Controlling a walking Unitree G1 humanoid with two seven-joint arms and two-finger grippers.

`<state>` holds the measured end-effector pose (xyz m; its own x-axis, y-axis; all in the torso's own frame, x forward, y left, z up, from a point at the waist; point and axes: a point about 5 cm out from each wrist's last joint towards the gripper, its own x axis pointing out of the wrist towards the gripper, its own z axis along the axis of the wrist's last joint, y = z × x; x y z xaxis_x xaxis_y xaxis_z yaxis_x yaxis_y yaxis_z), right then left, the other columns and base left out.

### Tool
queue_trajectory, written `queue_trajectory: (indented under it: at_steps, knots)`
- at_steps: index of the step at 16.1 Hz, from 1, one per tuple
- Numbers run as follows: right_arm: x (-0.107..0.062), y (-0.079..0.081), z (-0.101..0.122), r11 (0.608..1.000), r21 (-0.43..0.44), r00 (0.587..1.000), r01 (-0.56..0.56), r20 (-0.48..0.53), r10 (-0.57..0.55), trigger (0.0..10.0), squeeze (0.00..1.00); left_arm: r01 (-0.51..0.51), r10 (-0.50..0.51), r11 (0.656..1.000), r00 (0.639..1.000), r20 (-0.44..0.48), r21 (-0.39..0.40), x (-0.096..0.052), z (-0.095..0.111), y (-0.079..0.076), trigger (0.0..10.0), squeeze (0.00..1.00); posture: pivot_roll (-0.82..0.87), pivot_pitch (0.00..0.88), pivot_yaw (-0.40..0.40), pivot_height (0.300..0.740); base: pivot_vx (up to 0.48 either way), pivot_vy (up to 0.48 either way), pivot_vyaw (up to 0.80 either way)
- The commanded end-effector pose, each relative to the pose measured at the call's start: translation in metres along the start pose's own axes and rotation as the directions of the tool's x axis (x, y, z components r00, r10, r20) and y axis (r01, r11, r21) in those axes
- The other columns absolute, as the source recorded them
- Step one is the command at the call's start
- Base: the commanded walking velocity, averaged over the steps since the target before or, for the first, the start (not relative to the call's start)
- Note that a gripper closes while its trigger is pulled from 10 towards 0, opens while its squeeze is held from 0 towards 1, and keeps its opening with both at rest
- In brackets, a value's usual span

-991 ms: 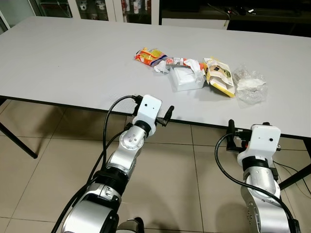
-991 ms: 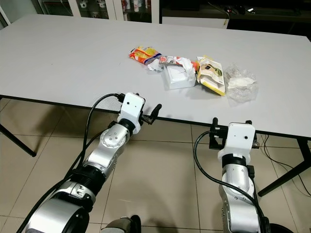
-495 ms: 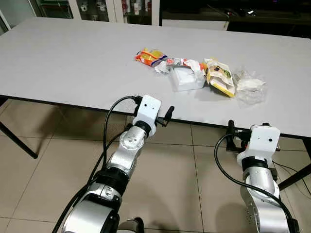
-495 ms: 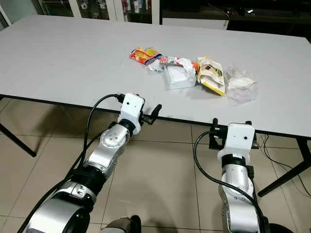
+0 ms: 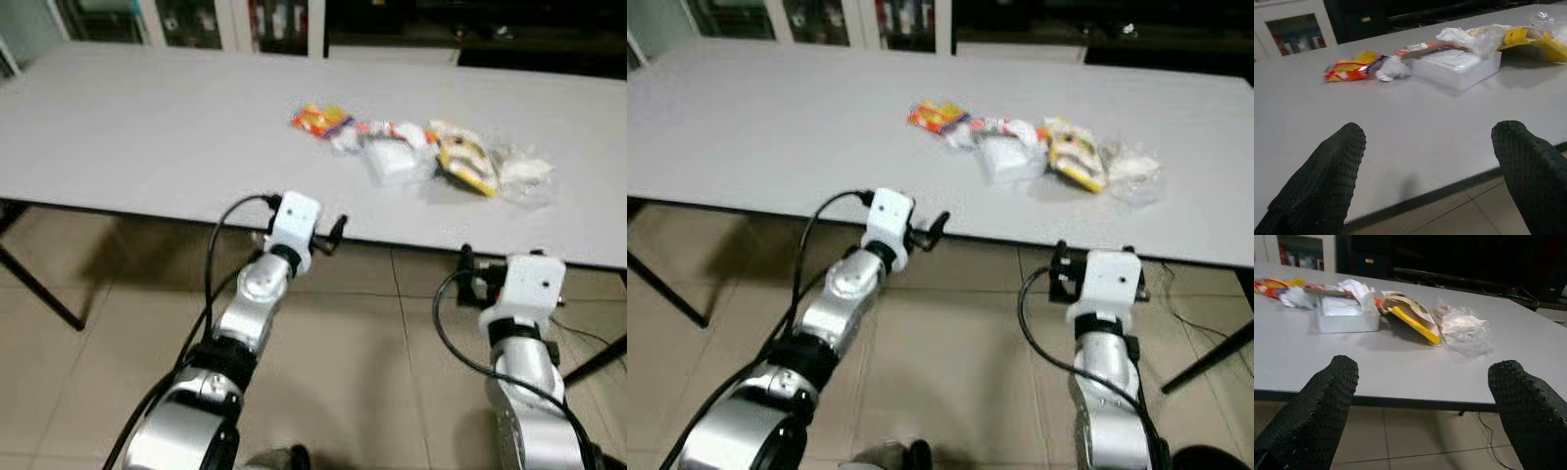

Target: Picking trash to rubbish bin

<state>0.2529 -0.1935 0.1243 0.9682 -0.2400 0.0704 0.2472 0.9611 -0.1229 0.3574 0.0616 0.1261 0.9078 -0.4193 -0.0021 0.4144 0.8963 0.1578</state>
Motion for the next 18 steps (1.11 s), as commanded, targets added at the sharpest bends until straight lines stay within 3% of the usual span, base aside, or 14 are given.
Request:
queue_trajectory:
  at_steps: [1,9,10,16,18]
  knots:
    - [-0.0016,-0.0060,-0.0004,1.000,0.001,1.000,0.021,0.001,-0.021,10.0,0.00,0.019,-0.019,1.000,1.000,0.002,-0.006,0.0025,0.0028,-0.0055,10.0,0.00,0.08,0.055,0.039,0.740,0.000,0.480,0.00]
    - [-0.0034,-0.0060,-0.0011,0.999,0.006,0.999,0.033,-0.003,-0.033,10.0,0.00,0.022,-0.022,1.000,1.000,-0.013,-0.003,0.0009,-0.0011,-0.0064,10.0,0.00,0.07,0.066,0.040,0.740,0.000,0.480,0.00]
    - [-0.0036,-0.0064,-0.0011,0.999,0.005,0.999,0.035,-0.003,-0.035,10.0,0.00,0.026,-0.026,0.999,1.000,-0.002,0.022,0.0010,0.0005,-0.0064,10.0,0.00,0.07,0.066,0.039,0.740,0.000,0.000,0.00]
    - [-0.0030,-0.0093,-0.0018,0.998,0.010,0.998,0.055,-0.011,-0.055,10.0,0.00,0.041,-0.041,0.999,0.999,0.006,0.003,0.0016,0.0017,-0.0091,10.0,0.00,0.07,0.065,0.040,0.740,0.000,0.000,0.00]
    - [-0.0028,-0.0090,-0.0027,0.998,0.013,0.998,0.056,-0.019,-0.055,10.0,0.00,0.067,-0.067,0.998,0.998,0.007,-0.005,0.0016,0.0019,-0.0113,10.0,0.00,0.07,0.070,0.039,0.740,0.000,0.000,-0.71]
